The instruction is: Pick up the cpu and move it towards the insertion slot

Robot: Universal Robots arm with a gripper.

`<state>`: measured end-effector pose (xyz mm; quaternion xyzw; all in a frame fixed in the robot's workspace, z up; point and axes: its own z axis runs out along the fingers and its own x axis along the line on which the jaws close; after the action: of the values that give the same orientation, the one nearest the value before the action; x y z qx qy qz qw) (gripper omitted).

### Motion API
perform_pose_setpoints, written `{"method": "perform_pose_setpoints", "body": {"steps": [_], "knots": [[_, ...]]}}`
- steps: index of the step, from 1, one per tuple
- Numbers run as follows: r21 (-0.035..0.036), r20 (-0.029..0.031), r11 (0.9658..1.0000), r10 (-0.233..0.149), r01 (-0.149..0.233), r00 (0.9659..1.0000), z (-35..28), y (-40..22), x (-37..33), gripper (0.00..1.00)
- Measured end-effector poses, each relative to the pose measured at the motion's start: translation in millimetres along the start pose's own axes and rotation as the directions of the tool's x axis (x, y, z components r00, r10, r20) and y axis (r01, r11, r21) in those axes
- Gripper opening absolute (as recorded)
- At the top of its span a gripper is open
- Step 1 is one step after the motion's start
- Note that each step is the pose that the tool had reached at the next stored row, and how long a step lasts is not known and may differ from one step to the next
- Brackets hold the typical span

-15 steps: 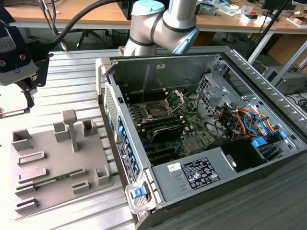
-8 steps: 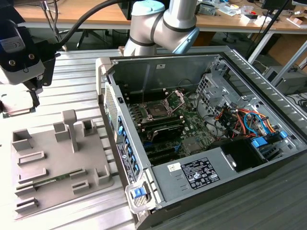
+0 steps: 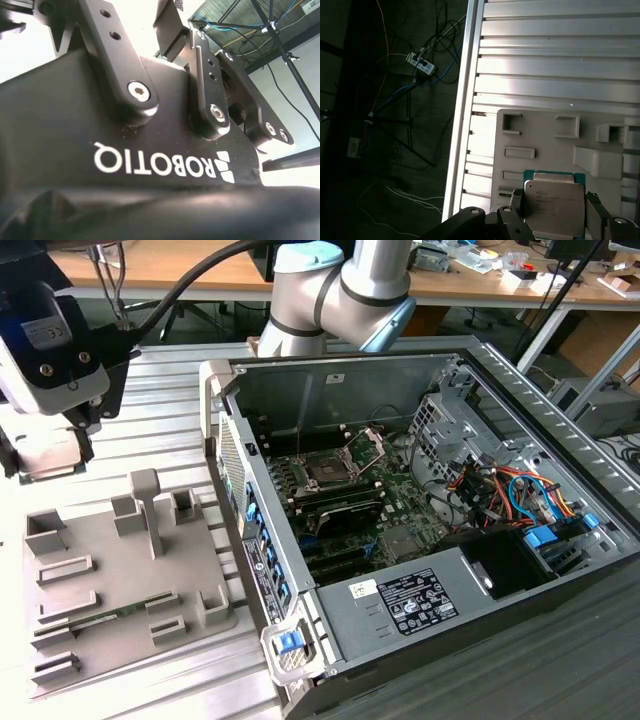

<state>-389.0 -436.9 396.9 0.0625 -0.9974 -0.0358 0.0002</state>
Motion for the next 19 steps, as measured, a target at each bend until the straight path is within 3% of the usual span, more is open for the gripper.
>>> {"method": "perform_pose_setpoints", "body": {"steps": [19], "knots": [[0.0000,-0.0002,1.0000,0.000,0.000,1.0000,-0.1,-2.2,-17.5,0.55]]}}
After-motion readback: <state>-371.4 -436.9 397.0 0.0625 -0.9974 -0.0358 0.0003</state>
